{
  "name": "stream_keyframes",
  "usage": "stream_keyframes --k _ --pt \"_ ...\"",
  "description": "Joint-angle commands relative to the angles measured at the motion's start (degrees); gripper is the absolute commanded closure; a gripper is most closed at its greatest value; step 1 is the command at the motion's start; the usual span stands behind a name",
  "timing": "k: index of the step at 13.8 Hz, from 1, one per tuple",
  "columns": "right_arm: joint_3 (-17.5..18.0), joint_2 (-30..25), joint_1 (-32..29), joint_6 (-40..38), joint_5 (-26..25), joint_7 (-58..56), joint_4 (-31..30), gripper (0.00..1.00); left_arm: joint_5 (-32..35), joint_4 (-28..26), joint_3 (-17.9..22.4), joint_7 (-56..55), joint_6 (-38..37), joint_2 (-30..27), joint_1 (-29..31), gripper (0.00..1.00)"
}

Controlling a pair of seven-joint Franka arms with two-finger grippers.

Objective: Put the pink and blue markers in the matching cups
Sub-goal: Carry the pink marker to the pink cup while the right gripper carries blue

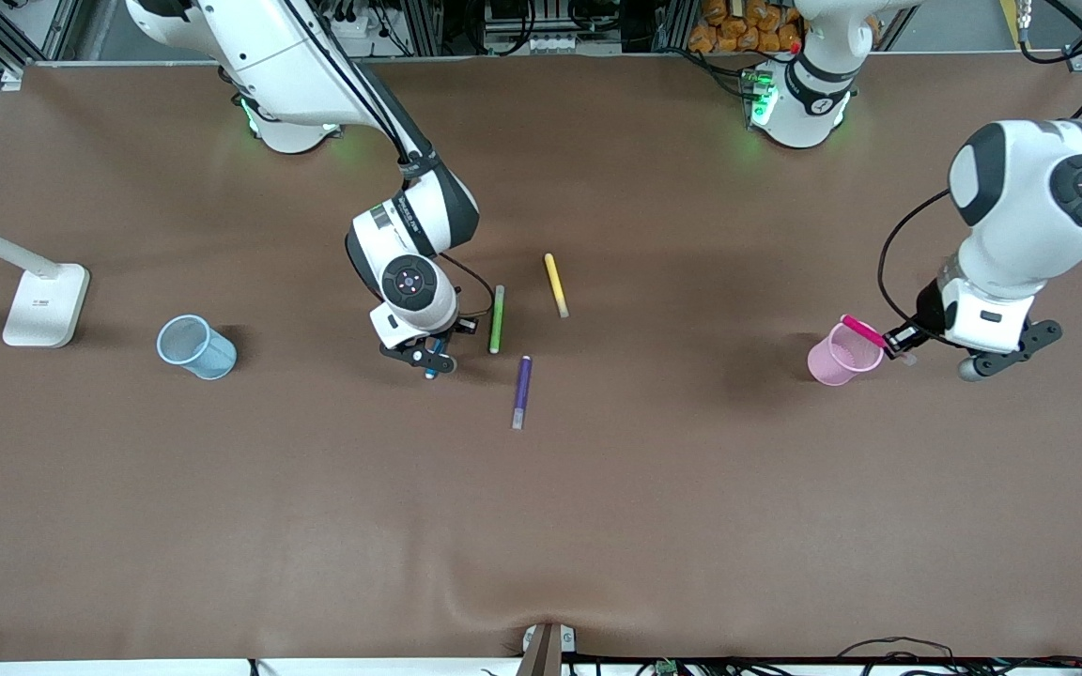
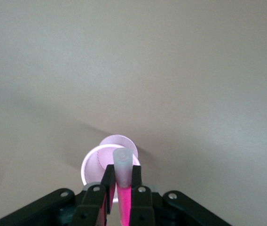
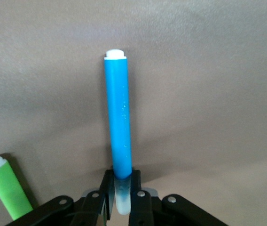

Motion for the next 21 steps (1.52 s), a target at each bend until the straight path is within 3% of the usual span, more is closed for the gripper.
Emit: stream_keyframes --k 1,6,9,11,15,16,17,18,21 --pt "-1.0 -3.9 -1.6 -6.7 0.6 0.2 1.0 1.0 6.1 -2.4 -0.5 0.5 3.1 -0.7 2.1 1.0" --pt "-1.0 -5.9 -11.4 -29.6 0.3 -0.5 13.3 1.0 6.9 -5.2 -0.6 0.6 7.2 1.3 3.2 1.0" --pt "-1.0 -5.8 -20.5 -42.0 0.3 -7.8 20.9 1.0 6.8 -4.8 -0.7 0.6 8.1 2.3 3.7 1.0" --pt "-0.9 -5.7 -27.1 -47.8 0.7 -17.0 22.9 1.0 6.8 -4.8 -0.7 0.6 9.6 3.1 3.7 1.0" --pt "-0.8 -5.4 -35.1 -54.1 0.6 -22.4 25.5 1.0 6.8 -4.2 -0.7 0.5 10.0 4.7 4.0 1.0" --pt "-0.9 -5.4 -36.6 -54.6 0.3 -25.8 25.5 1.0 6.8 -3.9 -0.6 0.5 9.9 5.4 4.0 0.89" --pt "-0.9 -5.4 -39.0 -54.6 0.5 -27.6 25.5 1.0 6.7 -3.2 -0.6 0.3 9.5 6.2 3.9 0.49" --pt "-0.9 -5.2 -40.6 -54.7 0.6 -28.0 25.2 1.0 6.8 -2.9 -0.6 0.3 9.5 6.7 3.9 0.0" --pt "-0.8 -2.7 -45.4 -54.6 0.7 -33.5 24.8 1.0 6.8 -1.2 -0.7 0.2 8.7 6.6 3.6 0.0"
